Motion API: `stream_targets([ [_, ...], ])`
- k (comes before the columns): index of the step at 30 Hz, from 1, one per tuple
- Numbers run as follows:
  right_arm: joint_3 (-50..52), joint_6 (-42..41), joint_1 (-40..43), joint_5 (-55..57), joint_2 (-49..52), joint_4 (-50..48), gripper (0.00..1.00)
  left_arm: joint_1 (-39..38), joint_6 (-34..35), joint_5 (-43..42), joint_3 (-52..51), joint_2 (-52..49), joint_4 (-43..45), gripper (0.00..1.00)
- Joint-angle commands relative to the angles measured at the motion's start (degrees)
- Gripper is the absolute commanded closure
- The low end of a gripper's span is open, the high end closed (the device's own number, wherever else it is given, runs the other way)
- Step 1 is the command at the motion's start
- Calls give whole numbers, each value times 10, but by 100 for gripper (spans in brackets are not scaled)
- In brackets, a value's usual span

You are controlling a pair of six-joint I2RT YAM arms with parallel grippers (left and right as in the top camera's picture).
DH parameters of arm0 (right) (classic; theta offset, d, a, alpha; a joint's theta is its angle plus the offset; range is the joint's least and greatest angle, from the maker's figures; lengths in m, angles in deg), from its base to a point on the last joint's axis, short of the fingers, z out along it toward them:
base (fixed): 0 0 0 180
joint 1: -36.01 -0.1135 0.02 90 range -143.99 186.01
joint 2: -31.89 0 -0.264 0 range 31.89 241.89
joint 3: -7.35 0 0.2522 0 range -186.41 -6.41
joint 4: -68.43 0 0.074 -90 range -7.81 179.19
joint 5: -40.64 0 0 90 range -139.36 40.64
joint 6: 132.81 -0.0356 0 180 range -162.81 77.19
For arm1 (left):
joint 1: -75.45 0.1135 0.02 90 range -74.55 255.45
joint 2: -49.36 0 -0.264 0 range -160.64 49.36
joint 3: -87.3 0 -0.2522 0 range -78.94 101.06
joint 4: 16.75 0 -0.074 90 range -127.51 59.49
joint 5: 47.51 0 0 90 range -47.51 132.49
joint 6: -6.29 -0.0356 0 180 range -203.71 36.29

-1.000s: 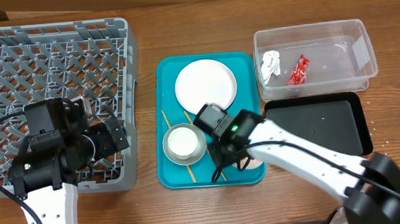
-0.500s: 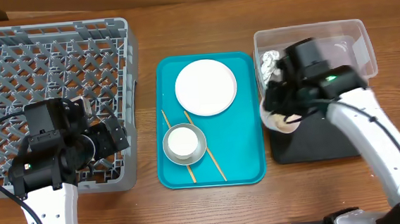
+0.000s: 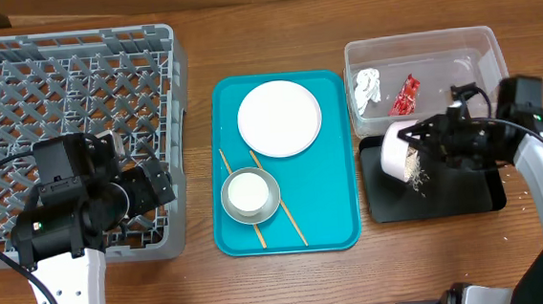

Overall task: Sort waste into correct bins and load items into the dishwasher
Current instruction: 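Tip the rice bowl over the black tray to dump the food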

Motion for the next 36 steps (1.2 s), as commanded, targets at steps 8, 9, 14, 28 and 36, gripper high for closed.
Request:
stream_targets([
  [8,67,11,125,-224,7,-46,96,3,-9,-5,10,-2,0,0],
  [9,67,11,134,-225,7,-46,96,3,-9,-5,10,-2,1,0],
  [14,67,-39,188,-254,7,-46,96,3,-9,-5,10,-2,0,0],
  [28,67,-133,202,-307,7,-54,96,3,-9,-5,10,-2,1,0],
  [36,67,-133,202,-307,7,-55,96,3,-9,-5,10,-2,1,0],
])
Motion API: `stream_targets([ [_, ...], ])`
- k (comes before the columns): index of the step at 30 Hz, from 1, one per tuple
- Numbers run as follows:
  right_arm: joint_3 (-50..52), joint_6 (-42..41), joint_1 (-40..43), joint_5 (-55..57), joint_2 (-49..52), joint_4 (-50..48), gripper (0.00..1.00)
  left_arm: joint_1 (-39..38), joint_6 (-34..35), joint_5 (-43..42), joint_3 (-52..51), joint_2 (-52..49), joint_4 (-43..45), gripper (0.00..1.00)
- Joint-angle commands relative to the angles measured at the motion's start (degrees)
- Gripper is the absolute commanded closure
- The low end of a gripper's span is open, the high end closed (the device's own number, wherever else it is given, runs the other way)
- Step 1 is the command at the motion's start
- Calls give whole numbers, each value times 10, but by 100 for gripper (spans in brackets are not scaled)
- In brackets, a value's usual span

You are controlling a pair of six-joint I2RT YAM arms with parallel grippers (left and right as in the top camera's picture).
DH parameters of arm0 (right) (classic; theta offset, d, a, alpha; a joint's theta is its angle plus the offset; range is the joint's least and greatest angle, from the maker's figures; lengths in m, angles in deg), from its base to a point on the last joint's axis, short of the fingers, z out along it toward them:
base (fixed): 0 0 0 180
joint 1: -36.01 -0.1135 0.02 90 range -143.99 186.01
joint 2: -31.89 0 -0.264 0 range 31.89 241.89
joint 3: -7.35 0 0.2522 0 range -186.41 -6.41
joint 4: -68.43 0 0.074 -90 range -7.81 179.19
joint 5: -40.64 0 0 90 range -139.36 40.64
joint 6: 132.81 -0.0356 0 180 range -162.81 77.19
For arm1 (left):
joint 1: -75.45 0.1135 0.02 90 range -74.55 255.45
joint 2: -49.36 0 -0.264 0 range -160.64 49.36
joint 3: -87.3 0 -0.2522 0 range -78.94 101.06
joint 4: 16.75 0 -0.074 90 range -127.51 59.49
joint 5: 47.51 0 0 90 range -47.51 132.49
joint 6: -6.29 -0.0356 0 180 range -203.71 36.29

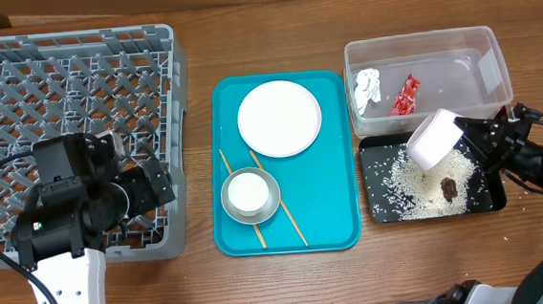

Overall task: Sort waste into correct bins and load items into the dishwasher
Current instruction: 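Tip the rice bowl over the black tray to dump the food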

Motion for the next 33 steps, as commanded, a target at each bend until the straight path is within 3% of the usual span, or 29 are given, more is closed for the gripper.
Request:
stream_targets([
  [1,2,-3,2,-21,1,-4,96,3,-9,-5,10,-2,1,0],
  [12,2,0,1,-13,1,-33,96,3,-9,-5,10,-2,1,0],
  [18,2,5,0,123,1,-28,96,3,-9,-5,10,-2,3,0],
  [19,2,48,0,81,1,-37,96,3,-9,-5,10,-2,2,0],
  [20,0,146,-7,-22,1,-49,96,3,-9,-5,10,-2,3,0],
  [22,-4,194,-19,-22,-6,-22,96,3,-9,-5,10,-2,3,0],
  [29,-4,198,-35,-20,-9,-29,96,3,-9,-5,10,-2,4,0],
  [33,-4,195,-50,37,-10,-28,96,3,-9,-5,10,-1,5,0],
])
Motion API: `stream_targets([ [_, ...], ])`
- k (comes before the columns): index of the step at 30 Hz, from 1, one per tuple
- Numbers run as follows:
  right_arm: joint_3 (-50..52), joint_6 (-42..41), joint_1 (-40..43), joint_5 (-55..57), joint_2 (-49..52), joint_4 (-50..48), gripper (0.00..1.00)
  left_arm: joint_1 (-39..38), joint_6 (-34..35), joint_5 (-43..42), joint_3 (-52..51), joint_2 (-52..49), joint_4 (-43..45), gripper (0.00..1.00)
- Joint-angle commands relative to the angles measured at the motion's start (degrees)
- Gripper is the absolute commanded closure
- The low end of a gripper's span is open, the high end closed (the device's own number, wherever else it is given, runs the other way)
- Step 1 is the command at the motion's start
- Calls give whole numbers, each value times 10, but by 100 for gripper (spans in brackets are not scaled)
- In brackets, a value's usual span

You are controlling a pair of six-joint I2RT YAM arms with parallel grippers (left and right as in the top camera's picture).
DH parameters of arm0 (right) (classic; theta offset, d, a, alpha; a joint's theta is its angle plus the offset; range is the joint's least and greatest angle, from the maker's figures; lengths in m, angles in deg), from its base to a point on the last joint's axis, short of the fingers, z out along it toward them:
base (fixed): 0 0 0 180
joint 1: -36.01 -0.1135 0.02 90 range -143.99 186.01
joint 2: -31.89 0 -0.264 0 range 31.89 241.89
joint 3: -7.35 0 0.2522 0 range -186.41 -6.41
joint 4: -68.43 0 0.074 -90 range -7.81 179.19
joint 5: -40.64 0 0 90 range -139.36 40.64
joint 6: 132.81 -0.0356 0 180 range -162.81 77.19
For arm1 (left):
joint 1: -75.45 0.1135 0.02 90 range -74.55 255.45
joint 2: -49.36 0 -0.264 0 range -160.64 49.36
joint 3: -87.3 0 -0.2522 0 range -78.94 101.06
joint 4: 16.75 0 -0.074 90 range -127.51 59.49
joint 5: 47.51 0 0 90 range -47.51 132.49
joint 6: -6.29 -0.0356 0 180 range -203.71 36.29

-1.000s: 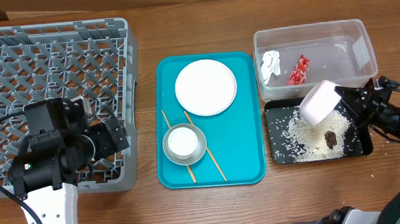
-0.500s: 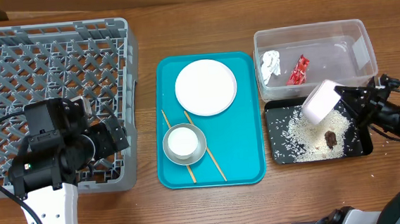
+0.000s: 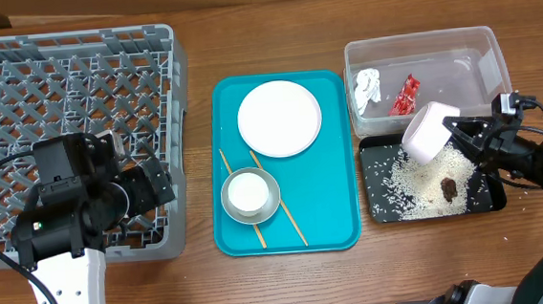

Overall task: Sort waste into correct bins and load items into the dishwasher
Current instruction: 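Tip the rice bowl over the black tray to dump the food, then carry the emptied bowl back and set it on the white plate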

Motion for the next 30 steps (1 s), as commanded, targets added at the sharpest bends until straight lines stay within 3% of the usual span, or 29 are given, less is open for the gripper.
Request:
stream_targets([
  [1,-5,15,-19,43,-11,-1,96,3,-9,-5,10,-2,3,0],
  [8,-56,16,-102,208,-37,50,96,3,-9,-5,10,-2,3,0],
  [16,-225,16,-281,472,-58,131,96,3,-9,-5,10,-2,3,0],
  [24,-248,16,-508,716,-39,22,96,3,-9,-5,10,-2,3,0],
  [30,-248,17,-610,764,42,-59,96,3,-9,-5,10,-2,3,0],
])
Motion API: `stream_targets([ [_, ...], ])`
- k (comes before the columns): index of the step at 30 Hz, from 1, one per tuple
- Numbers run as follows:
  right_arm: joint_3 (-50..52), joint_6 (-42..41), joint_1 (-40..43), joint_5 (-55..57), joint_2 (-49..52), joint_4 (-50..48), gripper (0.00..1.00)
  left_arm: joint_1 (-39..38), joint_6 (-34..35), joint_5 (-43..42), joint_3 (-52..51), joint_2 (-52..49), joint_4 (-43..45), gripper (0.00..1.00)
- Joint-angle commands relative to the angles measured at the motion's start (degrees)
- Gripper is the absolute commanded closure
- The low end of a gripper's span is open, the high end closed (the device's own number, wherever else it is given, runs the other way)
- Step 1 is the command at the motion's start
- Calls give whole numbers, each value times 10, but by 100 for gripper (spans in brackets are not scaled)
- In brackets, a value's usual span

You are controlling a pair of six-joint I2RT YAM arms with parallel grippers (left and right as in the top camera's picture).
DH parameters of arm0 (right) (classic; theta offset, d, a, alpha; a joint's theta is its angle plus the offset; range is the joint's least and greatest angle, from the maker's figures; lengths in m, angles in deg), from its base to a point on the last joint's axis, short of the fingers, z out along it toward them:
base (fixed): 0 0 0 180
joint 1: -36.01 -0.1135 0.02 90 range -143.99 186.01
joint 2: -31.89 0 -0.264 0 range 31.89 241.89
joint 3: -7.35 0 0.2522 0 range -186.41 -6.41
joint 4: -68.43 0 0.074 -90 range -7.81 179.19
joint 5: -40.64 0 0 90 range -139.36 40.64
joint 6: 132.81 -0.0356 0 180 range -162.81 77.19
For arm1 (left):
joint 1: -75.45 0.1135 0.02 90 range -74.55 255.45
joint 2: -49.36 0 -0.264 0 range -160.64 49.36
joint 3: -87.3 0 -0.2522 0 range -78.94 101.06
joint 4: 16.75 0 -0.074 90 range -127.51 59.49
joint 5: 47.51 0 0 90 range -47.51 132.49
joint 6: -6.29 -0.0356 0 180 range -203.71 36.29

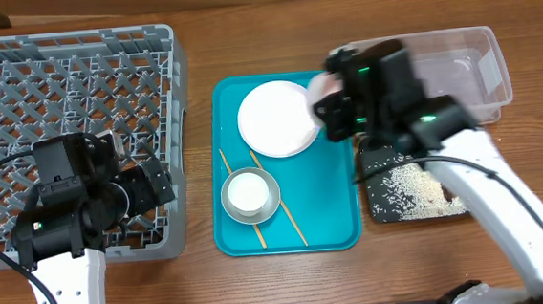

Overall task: Sort waste into correct bins and load items into the dishwasher
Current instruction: 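Carry the emptied bowl back and set it on the white plate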

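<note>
My right gripper [331, 102] hangs over the right edge of the teal tray [334, 219], shut on a white cup [322, 85] that shows only as a blur. On the tray lie a white plate [271, 118], a white bowl [250, 194] and two chopsticks [282, 214]. The black tray [383, 208] holds spilled rice [406, 186]. My left gripper [157, 184] rests over the near right corner of the grey dish rack [65, 80]; its jaws are too dark to read.
A clear plastic bin [480, 56] stands at the back right, its left half hidden by my right arm. The dish rack fills the left of the table. The teal tray lies between the rack and the two right-hand containers.
My right gripper, holding the cup, was over the black tray's upper right part and is now to the left, over the teal tray's right edge beside the plate. The left arm has not moved.
At first my right gripper held the white cup tipped on its side over the black tray. Then rice and a brown lump lay in that tray while the cup stayed above it. Now the cup is over the teal tray. The left arm stayed still throughout.
</note>
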Motion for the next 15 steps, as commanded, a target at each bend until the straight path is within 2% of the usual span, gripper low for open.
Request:
stream_targets([
  [1,-8,3,-34,60,59,-26,96,3,-9,-5,10,-2,2,0],
  [8,-8,3,-74,60,170,-90,96,3,-9,-5,10,-2,2,0],
  [12,-8,3,-76,60,196,-111,96,3,-9,-5,10,-2,2,0],
  [13,-8,3,-76,60,196,-112,94,3,-9,-5,10,-2,2,0],
  [14,-9,3,-76,60,196,-111,75,3,-9,-5,10,-2,2,0],
  [15,-10,3,-76,57,196,-108,66,3,-9,-5,10,-2,2,0],
])
